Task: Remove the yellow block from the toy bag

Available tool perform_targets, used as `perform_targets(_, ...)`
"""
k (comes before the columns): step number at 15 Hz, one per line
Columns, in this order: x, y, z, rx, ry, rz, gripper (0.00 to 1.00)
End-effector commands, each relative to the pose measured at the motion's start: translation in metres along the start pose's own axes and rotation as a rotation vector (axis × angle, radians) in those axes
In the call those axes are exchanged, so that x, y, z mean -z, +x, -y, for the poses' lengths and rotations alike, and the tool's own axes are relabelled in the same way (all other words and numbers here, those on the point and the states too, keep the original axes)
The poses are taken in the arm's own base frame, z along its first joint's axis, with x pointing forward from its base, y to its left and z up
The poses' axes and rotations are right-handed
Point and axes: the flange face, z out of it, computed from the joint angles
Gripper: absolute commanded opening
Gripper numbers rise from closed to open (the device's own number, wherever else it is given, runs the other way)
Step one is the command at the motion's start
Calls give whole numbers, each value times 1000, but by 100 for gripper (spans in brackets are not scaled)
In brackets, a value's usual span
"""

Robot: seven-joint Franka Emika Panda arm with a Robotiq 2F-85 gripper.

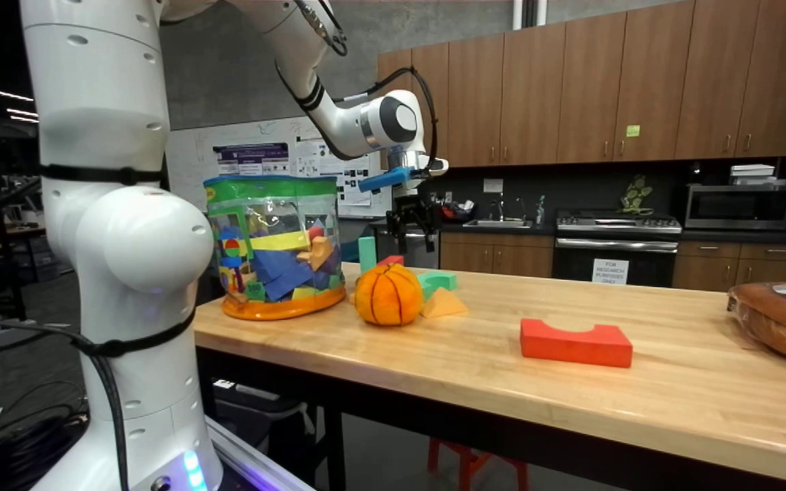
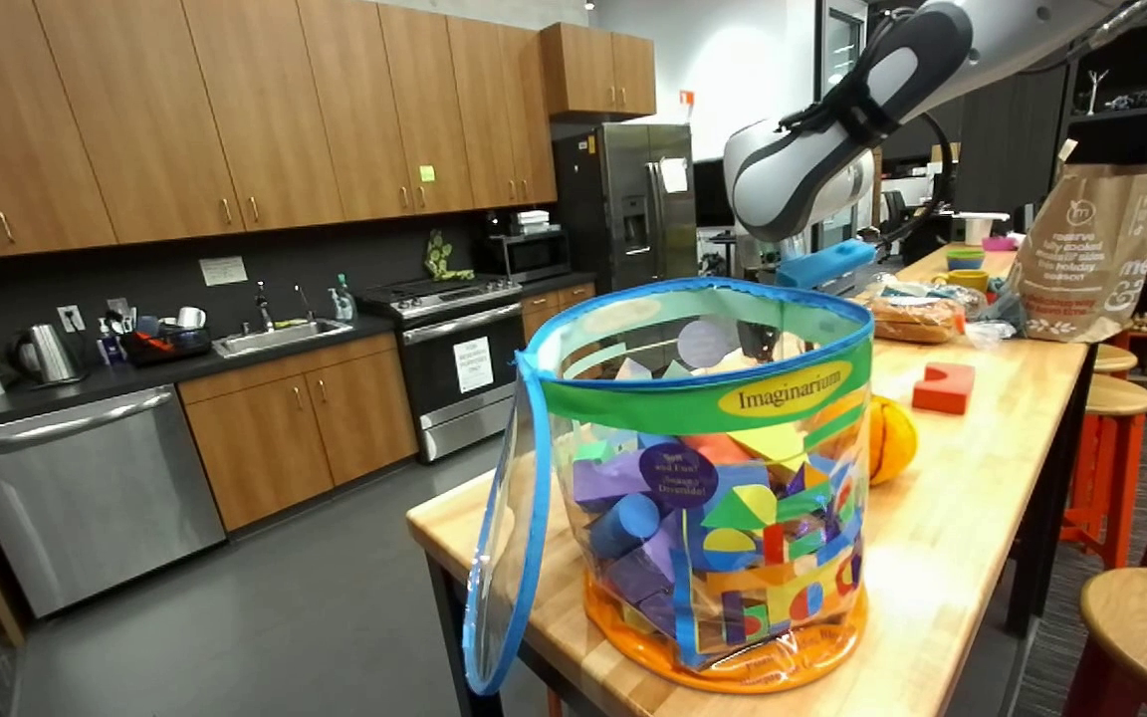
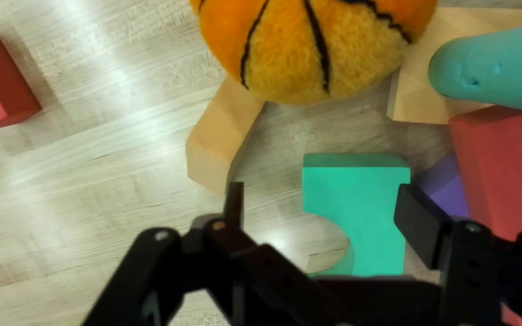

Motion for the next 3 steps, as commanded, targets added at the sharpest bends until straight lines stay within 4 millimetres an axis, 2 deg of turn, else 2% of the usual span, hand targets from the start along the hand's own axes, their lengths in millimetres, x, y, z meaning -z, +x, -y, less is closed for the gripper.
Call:
perform_targets(1,0,0,-4,-6,0,3,85)
perform_targets(3,0,0,-4,-5,0,2,85)
